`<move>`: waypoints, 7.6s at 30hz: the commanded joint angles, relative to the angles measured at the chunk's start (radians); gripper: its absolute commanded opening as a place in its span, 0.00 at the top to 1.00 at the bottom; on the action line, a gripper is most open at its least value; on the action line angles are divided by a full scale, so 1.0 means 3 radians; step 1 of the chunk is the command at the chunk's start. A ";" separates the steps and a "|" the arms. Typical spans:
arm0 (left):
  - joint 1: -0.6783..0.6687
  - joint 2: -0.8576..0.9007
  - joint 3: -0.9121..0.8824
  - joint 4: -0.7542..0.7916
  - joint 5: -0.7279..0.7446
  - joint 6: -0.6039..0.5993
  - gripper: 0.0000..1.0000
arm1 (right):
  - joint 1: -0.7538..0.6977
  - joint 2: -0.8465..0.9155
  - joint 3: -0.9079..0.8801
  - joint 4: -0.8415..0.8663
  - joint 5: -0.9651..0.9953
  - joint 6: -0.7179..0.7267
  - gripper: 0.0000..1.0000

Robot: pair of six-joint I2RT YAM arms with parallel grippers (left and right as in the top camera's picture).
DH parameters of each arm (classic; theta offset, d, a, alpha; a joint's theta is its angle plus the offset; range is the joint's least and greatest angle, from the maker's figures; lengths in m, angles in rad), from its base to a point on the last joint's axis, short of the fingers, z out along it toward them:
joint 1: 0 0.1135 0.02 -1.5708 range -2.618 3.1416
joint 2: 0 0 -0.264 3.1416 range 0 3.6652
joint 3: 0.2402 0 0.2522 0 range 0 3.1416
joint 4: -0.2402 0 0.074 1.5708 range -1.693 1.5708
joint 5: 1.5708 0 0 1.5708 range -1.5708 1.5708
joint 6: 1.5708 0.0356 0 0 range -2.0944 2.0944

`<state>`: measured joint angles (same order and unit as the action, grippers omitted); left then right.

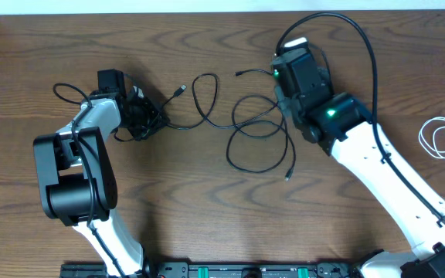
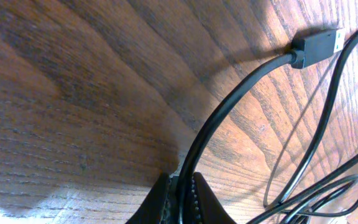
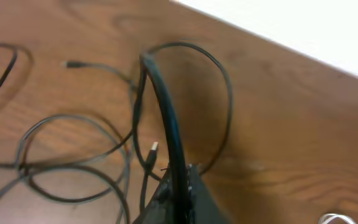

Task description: Untangle cables

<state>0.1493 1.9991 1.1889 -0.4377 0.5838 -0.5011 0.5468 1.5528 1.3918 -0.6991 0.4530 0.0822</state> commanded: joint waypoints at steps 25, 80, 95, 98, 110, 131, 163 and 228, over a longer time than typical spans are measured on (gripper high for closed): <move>0.0005 0.0046 -0.0018 -0.0020 -0.0206 -0.0006 0.91 | 0.0146 0.0946 0.0015 -0.0787 -0.2296 -0.0376 0.90; 0.0005 0.0046 -0.0018 -0.0022 -0.0206 -0.0006 0.87 | 0.1405 0.1595 0.0024 -0.0687 -0.1306 -0.1013 0.93; 0.0005 0.0046 -0.0018 -0.0020 -0.0205 -0.0008 0.87 | 0.1181 0.1596 -0.0065 -0.0721 -0.1773 -0.1294 0.83; 0.0005 0.0046 -0.0018 -0.0020 -0.0205 -0.0008 0.87 | 0.1165 0.1596 -0.0164 -0.0696 -0.1925 -0.1518 0.83; 0.0005 0.0046 -0.0018 -0.0019 -0.0205 -0.0008 0.87 | 0.1165 0.1596 -0.0365 -0.0603 -0.1826 -0.1432 0.85; 0.0005 0.0046 -0.0018 -0.0020 -0.0205 -0.0008 0.87 | 0.0202 0.1453 -0.0312 -0.1239 -0.1499 -0.0944 0.99; 0.0005 0.0046 -0.0018 -0.0020 -0.0205 -0.0008 0.87 | -0.0772 0.0998 0.0280 -0.1160 -0.1614 -0.1844 0.29; -0.2152 -0.0084 0.0217 0.0196 -0.1054 0.2291 0.26 | -0.1289 0.1021 -0.0707 0.0319 -0.2992 -0.1970 0.01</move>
<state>-0.4992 1.9411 1.2442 -0.3904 0.2810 0.1658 0.1520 1.8698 1.1858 -0.6086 -0.3824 -0.5144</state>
